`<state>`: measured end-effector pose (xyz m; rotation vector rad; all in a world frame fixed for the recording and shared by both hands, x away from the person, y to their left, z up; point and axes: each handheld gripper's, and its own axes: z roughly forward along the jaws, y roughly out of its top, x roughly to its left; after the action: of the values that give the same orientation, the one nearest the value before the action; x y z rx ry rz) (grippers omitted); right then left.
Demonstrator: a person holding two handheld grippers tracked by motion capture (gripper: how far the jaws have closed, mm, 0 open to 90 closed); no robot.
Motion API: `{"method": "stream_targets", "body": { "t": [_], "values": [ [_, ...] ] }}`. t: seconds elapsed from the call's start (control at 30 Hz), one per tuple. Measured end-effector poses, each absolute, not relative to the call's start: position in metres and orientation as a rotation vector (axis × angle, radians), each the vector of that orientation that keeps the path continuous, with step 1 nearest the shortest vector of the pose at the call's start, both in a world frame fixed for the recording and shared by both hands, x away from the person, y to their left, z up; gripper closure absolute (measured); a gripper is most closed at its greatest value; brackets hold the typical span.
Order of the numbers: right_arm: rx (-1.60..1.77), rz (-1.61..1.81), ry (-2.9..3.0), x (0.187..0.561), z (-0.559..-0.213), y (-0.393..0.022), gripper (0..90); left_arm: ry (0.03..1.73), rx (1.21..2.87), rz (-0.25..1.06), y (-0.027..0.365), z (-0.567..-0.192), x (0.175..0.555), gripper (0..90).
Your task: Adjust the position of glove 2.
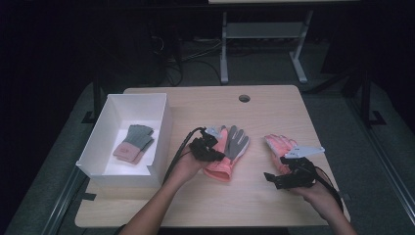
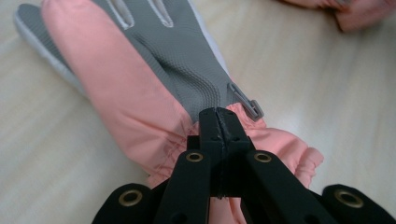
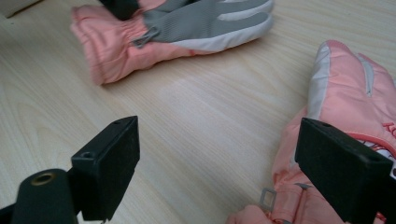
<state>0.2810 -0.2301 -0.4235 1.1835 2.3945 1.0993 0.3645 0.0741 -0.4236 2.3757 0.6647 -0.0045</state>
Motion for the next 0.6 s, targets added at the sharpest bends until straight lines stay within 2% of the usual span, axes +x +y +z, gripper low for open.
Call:
{"method": "stream_targets", "body": {
  "t": [0.37, 0.6],
  "values": [
    [1.173, 1.091, 2.412, 0.281, -0.424, -0.225, 13.6, 0.612, 2.342, -0.062, 0.089, -0.423, 0.316, 88.4],
    [1.171, 1.09, 2.415, 0.281, -0.424, -0.226, 13.6, 0.699, 2.331, 0.039, 0.119, -0.412, 0.302, 88.7]
  ]
}}
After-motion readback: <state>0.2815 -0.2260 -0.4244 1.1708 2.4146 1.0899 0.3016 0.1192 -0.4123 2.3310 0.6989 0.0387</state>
